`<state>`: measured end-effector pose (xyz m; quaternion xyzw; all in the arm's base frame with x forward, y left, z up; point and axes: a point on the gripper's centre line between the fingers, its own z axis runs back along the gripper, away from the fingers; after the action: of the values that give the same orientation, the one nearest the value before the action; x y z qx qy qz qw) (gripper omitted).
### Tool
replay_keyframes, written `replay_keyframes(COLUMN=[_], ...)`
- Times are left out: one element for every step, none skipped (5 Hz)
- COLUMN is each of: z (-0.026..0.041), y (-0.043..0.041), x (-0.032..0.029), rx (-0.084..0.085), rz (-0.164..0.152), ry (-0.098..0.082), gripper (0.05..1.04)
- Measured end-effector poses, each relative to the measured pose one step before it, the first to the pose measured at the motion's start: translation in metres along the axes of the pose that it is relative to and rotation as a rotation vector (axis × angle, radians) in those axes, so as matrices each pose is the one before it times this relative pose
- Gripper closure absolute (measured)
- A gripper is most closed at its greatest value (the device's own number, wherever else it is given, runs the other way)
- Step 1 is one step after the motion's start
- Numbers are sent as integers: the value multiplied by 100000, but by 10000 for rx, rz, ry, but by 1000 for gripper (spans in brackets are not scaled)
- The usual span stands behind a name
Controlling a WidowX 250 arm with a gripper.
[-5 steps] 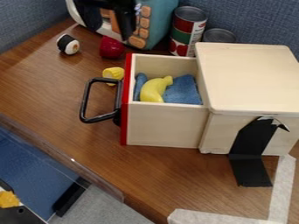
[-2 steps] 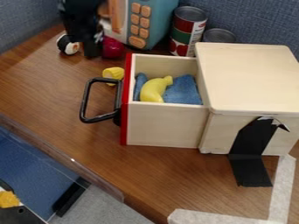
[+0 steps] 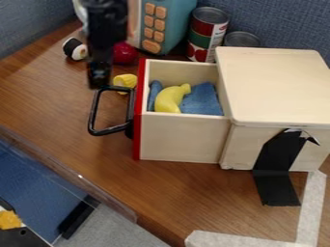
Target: Close the drawer
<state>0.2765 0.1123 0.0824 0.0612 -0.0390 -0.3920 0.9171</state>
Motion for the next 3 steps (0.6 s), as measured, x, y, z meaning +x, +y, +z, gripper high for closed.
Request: replay_keyframes(z=[-1758,-1570,-818], y=[1014,423,-190], x=[-1476,-1959,-1464], rx=[387,189,-566], rz=[-381,127,40], ry=[610,448,122], gripper=[83,83,83])
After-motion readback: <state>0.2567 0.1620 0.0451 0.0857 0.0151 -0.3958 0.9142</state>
